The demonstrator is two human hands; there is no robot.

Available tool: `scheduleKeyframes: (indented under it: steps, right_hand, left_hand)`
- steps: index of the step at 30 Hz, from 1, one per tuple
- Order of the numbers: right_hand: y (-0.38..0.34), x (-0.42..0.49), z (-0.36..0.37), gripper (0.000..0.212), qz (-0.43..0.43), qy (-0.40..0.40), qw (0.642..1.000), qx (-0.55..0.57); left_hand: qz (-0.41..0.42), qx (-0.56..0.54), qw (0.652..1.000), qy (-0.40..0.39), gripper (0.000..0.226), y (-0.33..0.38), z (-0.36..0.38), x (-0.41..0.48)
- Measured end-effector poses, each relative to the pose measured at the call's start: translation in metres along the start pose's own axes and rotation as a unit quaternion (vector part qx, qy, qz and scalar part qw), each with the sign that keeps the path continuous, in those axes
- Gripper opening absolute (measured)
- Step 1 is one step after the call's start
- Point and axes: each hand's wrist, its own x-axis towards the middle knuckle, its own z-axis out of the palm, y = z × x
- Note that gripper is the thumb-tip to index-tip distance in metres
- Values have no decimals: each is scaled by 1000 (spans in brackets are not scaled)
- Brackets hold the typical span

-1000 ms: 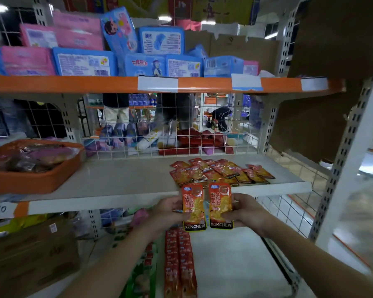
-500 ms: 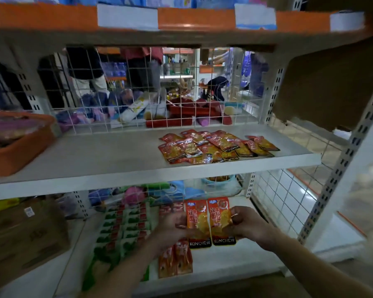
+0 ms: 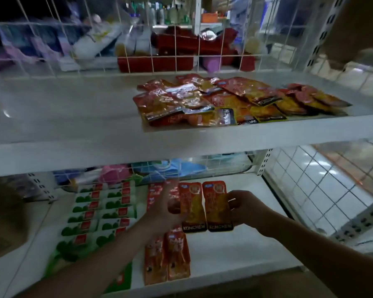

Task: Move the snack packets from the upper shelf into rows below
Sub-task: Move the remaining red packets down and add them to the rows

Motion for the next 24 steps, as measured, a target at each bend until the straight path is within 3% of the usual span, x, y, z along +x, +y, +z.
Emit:
scheduleKeyframes:
  steps: [6, 11, 17, 24]
  right_hand:
    - [13, 61, -4, 39, 0, -16, 1000, -10]
    - [26, 113, 4, 38, 5, -19, 1000, -17]
    - [39, 154, 16, 41, 40, -24, 998, -42]
    - [89, 157, 26, 30, 52, 45, 997, -40]
  left_hand:
    - [34, 36, 999, -18, 88, -39, -5, 48]
    - [51, 74, 996, -23, 69, -68, 6, 94]
    - [-7, 164, 986, -29, 82, -101, 18, 129]
    - [-27, 289, 957, 21, 90, -109, 37, 150]
